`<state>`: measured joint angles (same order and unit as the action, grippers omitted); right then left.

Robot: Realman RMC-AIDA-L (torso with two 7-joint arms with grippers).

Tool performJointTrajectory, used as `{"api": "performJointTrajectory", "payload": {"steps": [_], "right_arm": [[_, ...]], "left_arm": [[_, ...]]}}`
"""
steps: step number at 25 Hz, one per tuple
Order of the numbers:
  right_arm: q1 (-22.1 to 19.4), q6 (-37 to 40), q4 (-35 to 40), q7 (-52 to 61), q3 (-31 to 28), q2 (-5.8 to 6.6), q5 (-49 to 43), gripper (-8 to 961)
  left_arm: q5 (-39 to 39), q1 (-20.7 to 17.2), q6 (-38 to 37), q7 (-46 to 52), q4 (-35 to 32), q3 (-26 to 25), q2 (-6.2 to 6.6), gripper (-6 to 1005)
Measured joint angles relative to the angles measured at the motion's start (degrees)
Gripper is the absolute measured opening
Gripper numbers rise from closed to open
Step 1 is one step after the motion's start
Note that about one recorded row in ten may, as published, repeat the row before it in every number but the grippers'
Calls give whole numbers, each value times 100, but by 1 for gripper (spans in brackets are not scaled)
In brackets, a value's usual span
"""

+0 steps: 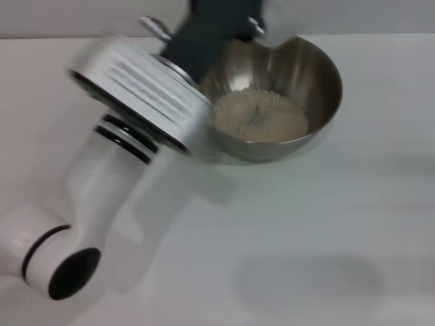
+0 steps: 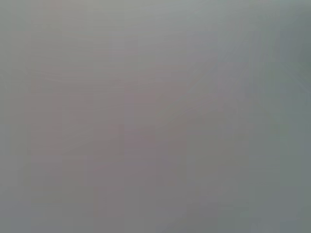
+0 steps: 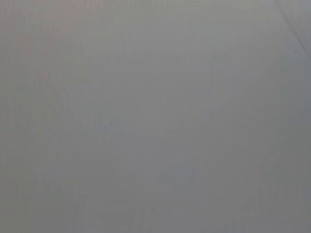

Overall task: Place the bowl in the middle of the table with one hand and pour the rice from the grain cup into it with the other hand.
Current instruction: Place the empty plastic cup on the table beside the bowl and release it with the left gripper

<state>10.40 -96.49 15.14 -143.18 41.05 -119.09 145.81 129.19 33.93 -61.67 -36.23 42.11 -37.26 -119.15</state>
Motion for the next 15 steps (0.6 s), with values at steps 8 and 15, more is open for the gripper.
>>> {"api": "performJointTrajectory", "payload": {"steps": [8,15], "right_arm": [[14,59,-11,-40,0,13,0,686],[62,178,7,-49,-1,22,0,685]], "left_arm": [[41,-919,-221,1849,-408,-906,53,41],[87,-1301,-754,1810,-1086,-178,39,42]]}}
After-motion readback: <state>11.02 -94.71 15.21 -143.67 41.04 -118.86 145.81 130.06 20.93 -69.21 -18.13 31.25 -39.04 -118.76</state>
